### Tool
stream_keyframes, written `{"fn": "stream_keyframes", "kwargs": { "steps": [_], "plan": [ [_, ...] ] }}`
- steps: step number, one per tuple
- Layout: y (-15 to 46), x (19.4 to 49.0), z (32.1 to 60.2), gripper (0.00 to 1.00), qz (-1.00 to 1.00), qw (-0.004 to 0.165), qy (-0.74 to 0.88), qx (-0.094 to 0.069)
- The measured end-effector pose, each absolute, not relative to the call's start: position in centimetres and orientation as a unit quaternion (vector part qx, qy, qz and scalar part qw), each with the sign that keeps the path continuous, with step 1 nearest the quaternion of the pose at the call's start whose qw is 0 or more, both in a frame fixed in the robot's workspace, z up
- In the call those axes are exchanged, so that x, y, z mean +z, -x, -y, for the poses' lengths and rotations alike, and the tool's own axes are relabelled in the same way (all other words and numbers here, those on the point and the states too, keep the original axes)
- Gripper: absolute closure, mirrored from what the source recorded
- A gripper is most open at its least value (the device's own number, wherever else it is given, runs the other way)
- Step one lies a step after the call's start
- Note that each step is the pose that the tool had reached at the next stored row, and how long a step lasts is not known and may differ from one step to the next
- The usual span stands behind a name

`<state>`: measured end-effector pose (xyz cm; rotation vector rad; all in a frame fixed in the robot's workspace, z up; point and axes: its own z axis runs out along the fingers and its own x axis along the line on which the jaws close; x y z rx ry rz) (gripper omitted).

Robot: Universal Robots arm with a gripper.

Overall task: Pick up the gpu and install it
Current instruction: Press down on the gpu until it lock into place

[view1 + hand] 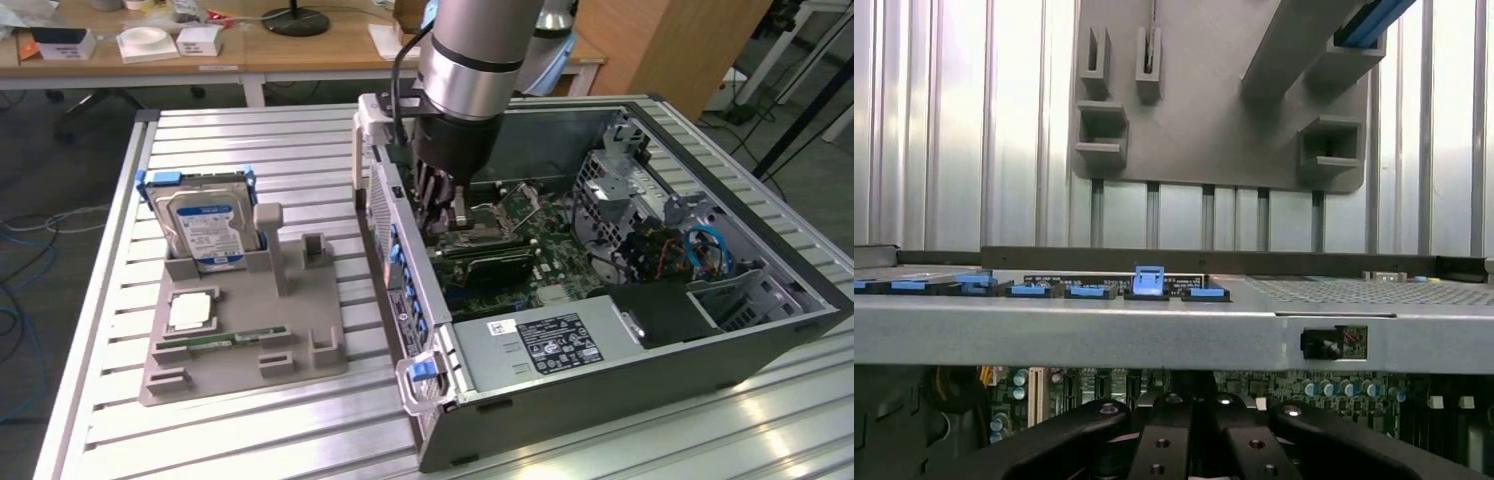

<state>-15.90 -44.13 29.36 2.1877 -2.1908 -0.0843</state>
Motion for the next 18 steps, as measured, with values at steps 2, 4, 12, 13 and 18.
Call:
{"fn": "stream_keyframes", "kwargs": {
  "steps": [2, 4, 12, 13, 18],
  "plan": [
    [16.01, 29.37, 44.14, 0.89, 0.707, 0.022, -0.706, -0.027],
    [16.15, 29.37, 44.14, 0.89, 0.707, 0.022, -0.706, -0.027],
    [16.29, 29.44, 44.14, 0.89, 0.707, 0.023, -0.706, -0.026],
    [16.29, 29.50, 44.14, 0.89, 0.707, 0.023, -0.706, -0.026],
    [16.29, 29.77, 44.14, 0.89, 0.707, 0.023, -0.706, -0.026]
  ]
}}
